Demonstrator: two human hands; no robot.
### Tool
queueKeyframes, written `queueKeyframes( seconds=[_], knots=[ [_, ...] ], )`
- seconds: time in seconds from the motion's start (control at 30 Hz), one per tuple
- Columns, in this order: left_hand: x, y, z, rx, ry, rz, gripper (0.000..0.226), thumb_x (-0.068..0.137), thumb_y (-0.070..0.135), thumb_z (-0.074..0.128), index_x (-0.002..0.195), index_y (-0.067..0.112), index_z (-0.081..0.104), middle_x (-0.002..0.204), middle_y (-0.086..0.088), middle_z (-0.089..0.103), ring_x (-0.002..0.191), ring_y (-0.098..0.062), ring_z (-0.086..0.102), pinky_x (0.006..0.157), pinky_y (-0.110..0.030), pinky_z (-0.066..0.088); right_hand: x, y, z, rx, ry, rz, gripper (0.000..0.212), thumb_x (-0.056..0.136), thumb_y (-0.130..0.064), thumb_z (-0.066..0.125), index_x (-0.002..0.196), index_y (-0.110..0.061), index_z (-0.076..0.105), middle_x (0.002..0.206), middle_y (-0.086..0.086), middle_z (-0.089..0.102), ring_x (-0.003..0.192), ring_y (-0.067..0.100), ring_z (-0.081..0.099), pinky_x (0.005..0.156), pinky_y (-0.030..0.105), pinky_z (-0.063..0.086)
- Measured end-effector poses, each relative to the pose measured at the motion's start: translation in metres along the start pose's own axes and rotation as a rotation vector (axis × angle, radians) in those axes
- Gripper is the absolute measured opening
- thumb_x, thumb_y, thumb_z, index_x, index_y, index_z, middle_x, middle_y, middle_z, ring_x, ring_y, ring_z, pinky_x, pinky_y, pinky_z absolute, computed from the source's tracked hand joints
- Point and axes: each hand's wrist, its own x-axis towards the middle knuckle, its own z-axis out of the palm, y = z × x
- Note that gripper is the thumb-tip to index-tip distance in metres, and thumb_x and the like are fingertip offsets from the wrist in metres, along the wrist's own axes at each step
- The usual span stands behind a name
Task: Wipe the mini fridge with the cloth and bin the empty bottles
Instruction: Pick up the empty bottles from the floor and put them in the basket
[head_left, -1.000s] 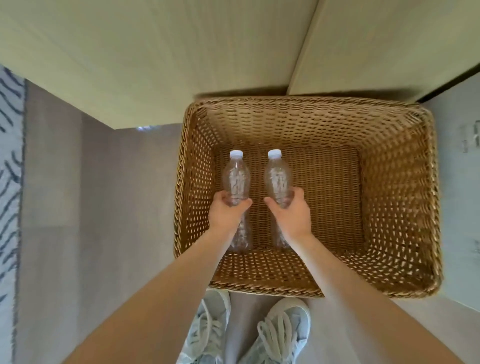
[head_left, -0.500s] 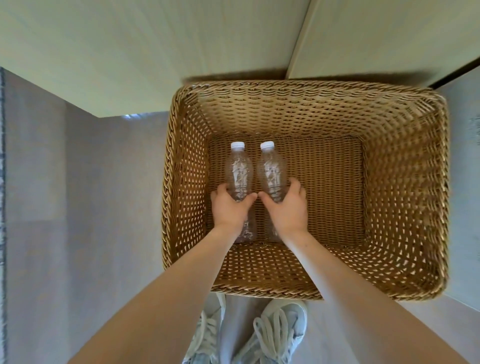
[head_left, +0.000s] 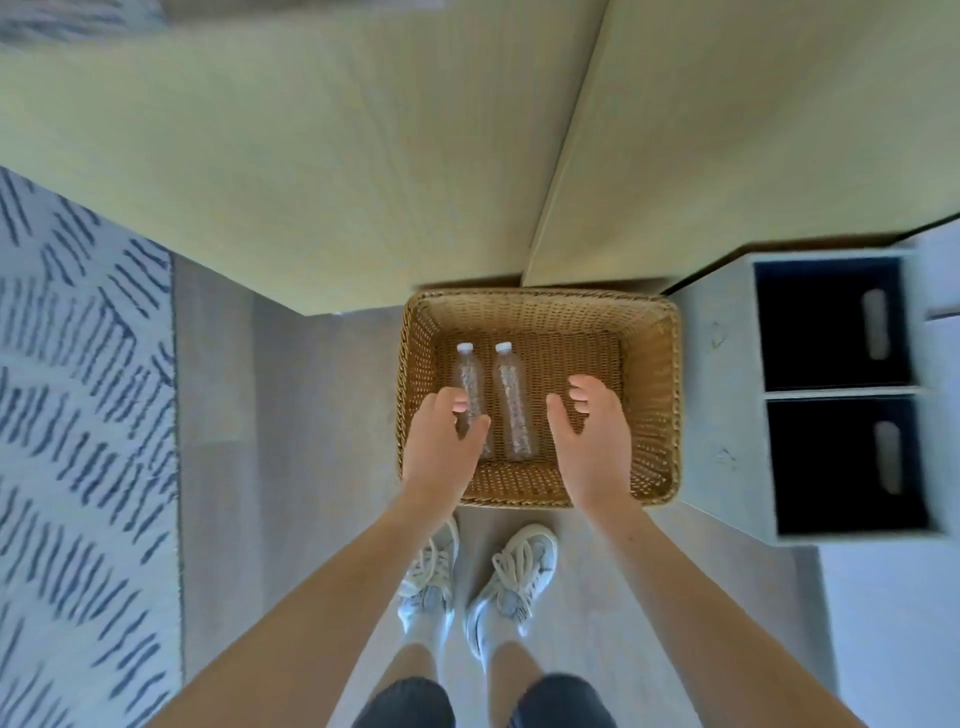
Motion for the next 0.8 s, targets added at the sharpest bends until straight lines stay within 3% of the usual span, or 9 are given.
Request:
queueKeyframes(
  seconds=[0.13, 0.27, 0.4, 0.5, 0.6, 0.8],
  knots=[
    [-0.092, 0.099, -0.108, 0.087, -0.008, 0.240, 0.026, 0.092, 0.025, 0.063, 0.117, 0.019, 0.058, 0.111, 0.007, 0.057, 0.104, -0.015, 0.056, 0.093, -0.035, 0.048, -0.066, -0.103, -0.114, -0.048, 0.001, -0.139, 0.038, 0.099, -0.039, 0.055, 0.131, -0.018, 0.057, 0.122, -0.002, 0.060, 0.111, 0.014, 0.056, 0.088, 0.024, 0.041],
    [-0.176, 0.191, -0.209, 0.185, 0.091, 0.481, 0.024, 0.093, 0.024, 0.062, 0.115, 0.016, 0.060, 0.112, -0.001, 0.061, 0.101, -0.020, 0.058, 0.084, -0.029, 0.047, -0.130, -0.203, -0.221, -0.048, 0.084, -0.248, 0.034, 0.099, -0.036, 0.055, 0.127, -0.017, 0.059, 0.119, 0.000, 0.063, 0.110, 0.018, 0.058, 0.093, 0.032, 0.049],
    [-0.242, 0.260, -0.289, 0.319, 0.202, 0.651, 0.024, 0.096, 0.028, 0.058, 0.118, 0.018, 0.060, 0.116, 0.000, 0.062, 0.107, -0.019, 0.055, 0.088, -0.024, 0.041, -0.179, -0.276, -0.304, -0.100, 0.187, -0.374, 0.038, 0.099, -0.043, 0.051, 0.130, -0.021, 0.056, 0.120, -0.003, 0.061, 0.111, 0.015, 0.057, 0.094, 0.031, 0.051],
    [-0.283, 0.297, -0.340, 0.352, 0.323, 0.731, 0.032, 0.095, 0.029, 0.061, 0.122, 0.013, 0.062, 0.120, -0.005, 0.065, 0.111, -0.025, 0.059, 0.094, -0.037, 0.048, -0.205, -0.309, -0.350, -0.203, 0.222, -0.462, 0.048, 0.098, -0.052, 0.044, 0.137, -0.025, 0.051, 0.127, -0.004, 0.059, 0.118, 0.013, 0.054, 0.095, 0.023, 0.043],
    [-0.317, 0.316, -0.375, 0.448, 0.394, 0.767, 0.041, 0.096, 0.035, 0.059, 0.130, 0.013, 0.060, 0.126, -0.004, 0.064, 0.118, -0.025, 0.058, 0.099, -0.041, 0.048, -0.225, -0.330, -0.385, -0.357, 0.273, -0.599, 0.057, 0.096, -0.060, 0.033, 0.138, -0.024, 0.050, 0.127, -0.003, 0.060, 0.117, 0.015, 0.055, 0.097, 0.027, 0.046],
    [-0.356, 0.297, -0.389, 0.515, 0.327, 0.677, 0.058, 0.097, 0.051, 0.042, 0.143, 0.017, 0.047, 0.142, 0.001, 0.054, 0.133, -0.021, 0.047, 0.110, -0.042, 0.040, -0.260, -0.328, -0.391, -0.363, 0.267, -0.658, 0.066, 0.091, -0.068, 0.027, 0.136, -0.026, 0.052, 0.130, -0.003, 0.061, 0.118, 0.016, 0.057, 0.098, 0.032, 0.049]
  ],
)
